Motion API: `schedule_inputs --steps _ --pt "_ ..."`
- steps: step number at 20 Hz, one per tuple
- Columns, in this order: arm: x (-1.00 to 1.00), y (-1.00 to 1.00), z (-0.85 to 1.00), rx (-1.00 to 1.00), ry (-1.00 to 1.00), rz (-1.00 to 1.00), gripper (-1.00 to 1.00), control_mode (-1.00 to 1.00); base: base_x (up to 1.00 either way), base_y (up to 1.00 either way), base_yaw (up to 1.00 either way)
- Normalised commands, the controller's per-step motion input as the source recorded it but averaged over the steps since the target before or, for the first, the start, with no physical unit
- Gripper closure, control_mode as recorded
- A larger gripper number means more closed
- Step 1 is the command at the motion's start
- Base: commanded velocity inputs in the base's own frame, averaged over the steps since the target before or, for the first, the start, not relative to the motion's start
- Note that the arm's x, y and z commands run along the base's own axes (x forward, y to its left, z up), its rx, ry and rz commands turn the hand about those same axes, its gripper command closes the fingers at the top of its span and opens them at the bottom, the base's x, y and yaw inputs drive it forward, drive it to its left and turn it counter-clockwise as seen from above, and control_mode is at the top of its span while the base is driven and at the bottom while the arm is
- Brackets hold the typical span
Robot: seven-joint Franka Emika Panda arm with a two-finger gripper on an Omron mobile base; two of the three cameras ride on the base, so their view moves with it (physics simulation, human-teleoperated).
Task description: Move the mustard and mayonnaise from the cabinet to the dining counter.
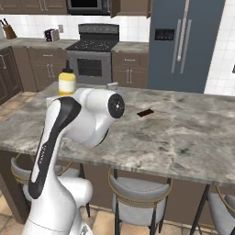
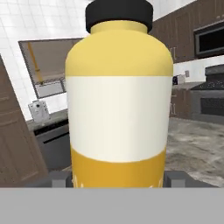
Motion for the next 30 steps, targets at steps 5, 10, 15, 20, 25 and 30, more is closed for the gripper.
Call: schedule_inputs --steps 5,10,15,20,25,30 --pt "0.04 -0.19 -0.20 0.01 0.00 0.38 1.00 -1.00 0.00 0.00 0.00" --pt "0.12 -0.06 -0.36 -0.08 -0.05 0.17 1.00 -1.00 0.00 0.00 0.00" --pt "0.21 -0.14 -0.31 0.00 0.00 0.10 1.00 -1.00 0.00 0.00 0.00" --pt "0.20 -0.30 -0.31 0.09 0.00 0.00 1.00 -1.00 0.00 0.00 0.00" --pt "0.19 -0.17 -0.36 -0.01 0.00 -0.02 1.00 -1.00 0.00 0.00 0.00" --pt "0.26 -0.14 -0.33 -0.01 0.04 -0.01 1.00 -1.00 0.00 0.00 0.00"
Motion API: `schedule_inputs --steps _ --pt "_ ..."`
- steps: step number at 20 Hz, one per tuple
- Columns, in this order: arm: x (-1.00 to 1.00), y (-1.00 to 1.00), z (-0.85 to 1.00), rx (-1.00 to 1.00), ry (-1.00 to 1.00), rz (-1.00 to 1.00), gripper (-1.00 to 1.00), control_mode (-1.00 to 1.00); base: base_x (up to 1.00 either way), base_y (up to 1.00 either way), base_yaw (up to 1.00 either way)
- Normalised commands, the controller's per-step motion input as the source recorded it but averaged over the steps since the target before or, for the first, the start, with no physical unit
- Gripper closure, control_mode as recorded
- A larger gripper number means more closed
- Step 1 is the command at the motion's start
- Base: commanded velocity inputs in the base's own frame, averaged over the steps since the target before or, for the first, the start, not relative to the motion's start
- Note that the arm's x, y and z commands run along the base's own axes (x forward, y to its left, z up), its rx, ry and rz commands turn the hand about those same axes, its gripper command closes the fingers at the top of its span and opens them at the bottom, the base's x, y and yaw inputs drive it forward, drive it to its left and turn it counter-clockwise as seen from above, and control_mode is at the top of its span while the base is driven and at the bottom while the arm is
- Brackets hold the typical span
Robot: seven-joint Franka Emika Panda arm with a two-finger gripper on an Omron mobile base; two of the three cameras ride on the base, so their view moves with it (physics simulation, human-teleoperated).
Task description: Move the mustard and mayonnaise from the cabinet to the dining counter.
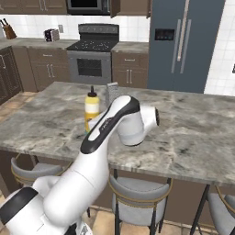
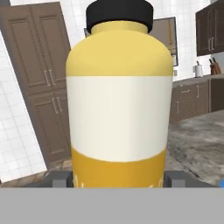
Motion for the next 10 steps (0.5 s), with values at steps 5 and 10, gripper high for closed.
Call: schedule_inputs --steps 5,10 --pt "0.39 -0.10 -0.37 0.00 0.02 0.00 1.00 -1.00 0.00 0.00 0.00" --pt "0.48 -0.02 -0.35 -0.01 0.02 0.01 1.00 -1.00 0.00 0.00 0.00"
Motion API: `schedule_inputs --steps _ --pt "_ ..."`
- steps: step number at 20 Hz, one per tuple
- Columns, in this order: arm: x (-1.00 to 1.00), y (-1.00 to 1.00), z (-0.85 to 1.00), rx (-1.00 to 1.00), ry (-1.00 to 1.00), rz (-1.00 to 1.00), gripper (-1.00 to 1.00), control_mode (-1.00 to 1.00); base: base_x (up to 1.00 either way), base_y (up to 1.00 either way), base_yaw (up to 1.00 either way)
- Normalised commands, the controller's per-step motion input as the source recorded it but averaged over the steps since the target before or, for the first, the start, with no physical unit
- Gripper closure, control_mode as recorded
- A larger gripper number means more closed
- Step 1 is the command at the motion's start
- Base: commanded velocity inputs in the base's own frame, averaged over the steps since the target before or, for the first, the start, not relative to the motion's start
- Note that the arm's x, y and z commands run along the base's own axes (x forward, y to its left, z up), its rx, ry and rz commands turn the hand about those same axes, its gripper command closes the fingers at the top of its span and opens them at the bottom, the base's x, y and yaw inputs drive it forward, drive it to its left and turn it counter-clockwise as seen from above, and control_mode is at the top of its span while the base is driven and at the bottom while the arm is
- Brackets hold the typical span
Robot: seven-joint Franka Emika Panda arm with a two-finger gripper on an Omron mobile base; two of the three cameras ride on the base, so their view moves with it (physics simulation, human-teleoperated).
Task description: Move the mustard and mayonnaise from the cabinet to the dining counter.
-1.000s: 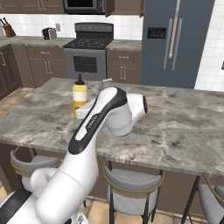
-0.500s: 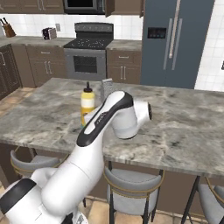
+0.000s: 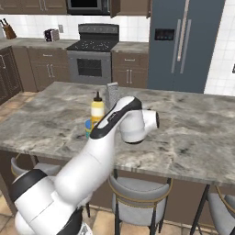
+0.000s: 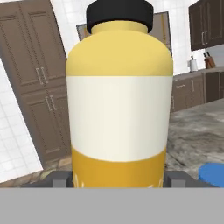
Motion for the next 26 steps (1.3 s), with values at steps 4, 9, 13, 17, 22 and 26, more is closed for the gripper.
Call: schedule_inputs --steps 4,9,13,17,22,26 --pt "0.46 -0.01 -0.45 -0.04 0.00 0.08 1.00 -1.00 0.00 0.00 0.00" --pt "0.30 -0.02 -0.45 -0.18 -0.02 0.10 1.00 -1.00 0.00 0.00 0.00" --pt "0.23 -0.11 -0.38 -0.11 -0.05 0.12 1.00 -1.00 0.00 0.00 0.00" --pt "0.22 -0.14 -0.33 -0.01 -0.04 0.08 1.00 -1.00 0.00 0.00 0.00" --pt "0.27 -0.05 -0.22 0.01 -0.06 0.03 1.00 -1.00 0.00 0.00 0.00" --pt "0.33 0.00 -0.26 0.00 -0.03 0.00 1.00 -1.00 0.00 0.00 0.00"
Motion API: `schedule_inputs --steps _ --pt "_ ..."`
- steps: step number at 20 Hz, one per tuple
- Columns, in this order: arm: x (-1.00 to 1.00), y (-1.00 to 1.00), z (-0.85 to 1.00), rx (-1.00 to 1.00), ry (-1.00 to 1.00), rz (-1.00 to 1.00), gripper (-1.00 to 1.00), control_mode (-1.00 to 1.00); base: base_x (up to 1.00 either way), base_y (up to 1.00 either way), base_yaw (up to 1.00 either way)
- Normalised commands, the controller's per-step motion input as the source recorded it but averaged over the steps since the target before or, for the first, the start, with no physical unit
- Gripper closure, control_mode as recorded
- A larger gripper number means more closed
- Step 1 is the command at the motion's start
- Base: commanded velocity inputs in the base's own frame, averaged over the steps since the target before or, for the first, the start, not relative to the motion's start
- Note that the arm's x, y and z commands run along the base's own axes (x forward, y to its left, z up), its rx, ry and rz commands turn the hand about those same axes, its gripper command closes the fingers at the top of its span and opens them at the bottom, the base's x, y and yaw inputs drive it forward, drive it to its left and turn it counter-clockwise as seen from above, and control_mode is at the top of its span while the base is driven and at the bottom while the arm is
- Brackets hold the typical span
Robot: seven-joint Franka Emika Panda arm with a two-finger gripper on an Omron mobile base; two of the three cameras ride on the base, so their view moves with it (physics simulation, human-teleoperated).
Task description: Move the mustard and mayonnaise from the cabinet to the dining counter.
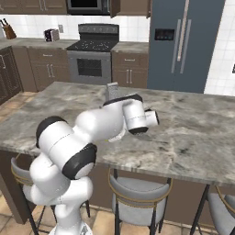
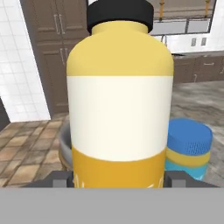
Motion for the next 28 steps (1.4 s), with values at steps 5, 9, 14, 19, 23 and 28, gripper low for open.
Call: schedule_inputs --steps 5,9,14,19,23,28 --pt "0.32 0.00 -0.25 0.00 -0.01 0.00 1.00 -1.00 0.00 0.00 0.00" --pt "0.18 0.03 -0.24 0.00 -0.02 0.01 1.00 -1.00 0.00 0.00 0.00" --pt "0.12 0.02 -0.22 0.00 -0.05 0.02 1.00 -1.00 0.00 0.00 0.00" --pt "0.20 0.07 -0.19 0.00 -0.06 0.03 1.00 -1.00 0.00 0.00 0.00" --pt "0.29 0.11 -0.13 0.00 -0.03 0.04 1.00 -1.00 0.00 0.00 0.00" --pt "0.28 0.04 -0.17 0.00 0.00 0.04 1.00 -1.00 0.00 0.00 0.00"
